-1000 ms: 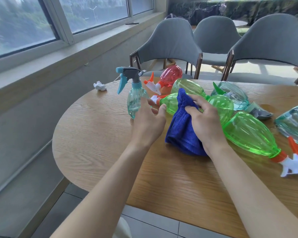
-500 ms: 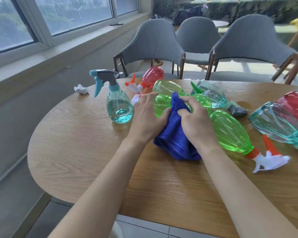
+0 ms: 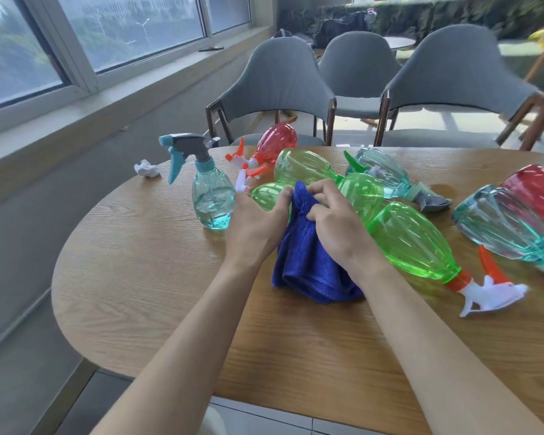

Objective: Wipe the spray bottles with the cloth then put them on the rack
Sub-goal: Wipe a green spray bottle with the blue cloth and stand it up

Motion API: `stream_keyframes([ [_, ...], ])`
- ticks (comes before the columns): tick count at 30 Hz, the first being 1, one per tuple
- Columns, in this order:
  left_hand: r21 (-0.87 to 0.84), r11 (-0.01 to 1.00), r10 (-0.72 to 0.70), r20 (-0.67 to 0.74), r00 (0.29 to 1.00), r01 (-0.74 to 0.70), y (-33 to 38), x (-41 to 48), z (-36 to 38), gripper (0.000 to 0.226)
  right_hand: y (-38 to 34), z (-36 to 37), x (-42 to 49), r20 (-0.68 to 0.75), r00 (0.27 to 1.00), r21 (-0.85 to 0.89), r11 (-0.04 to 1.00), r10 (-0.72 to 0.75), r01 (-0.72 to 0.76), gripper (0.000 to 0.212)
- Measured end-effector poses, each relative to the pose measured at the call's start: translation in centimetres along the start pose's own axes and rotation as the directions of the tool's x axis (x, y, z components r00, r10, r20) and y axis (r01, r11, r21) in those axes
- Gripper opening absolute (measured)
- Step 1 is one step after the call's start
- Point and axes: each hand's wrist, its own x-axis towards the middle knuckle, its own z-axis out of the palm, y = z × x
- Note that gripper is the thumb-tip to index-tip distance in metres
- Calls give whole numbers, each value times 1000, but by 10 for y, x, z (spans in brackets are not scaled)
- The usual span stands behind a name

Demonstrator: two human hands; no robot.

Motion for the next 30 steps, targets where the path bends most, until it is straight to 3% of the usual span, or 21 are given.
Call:
stream_keyframes([
  [11,-278,955,-85,69,994,101,1,-6,0,80,5,-5,-3,-95,995,32,999,20,-17,27],
  [15,-387,910,-109,120,987,147,-3,-9,-2,79,4,-1,-6,-65,997,44,998,47,-44,27],
  [25,-585,799,-62,146,987,136,-2,-17,-11,59,2,-2,-6,-53,993,350,934,102,-77,20],
  [30,-665,723,-85,184,979,188,0,-21,-13,76,9,-6,-3,-66,993,450,891,100,-60,24],
])
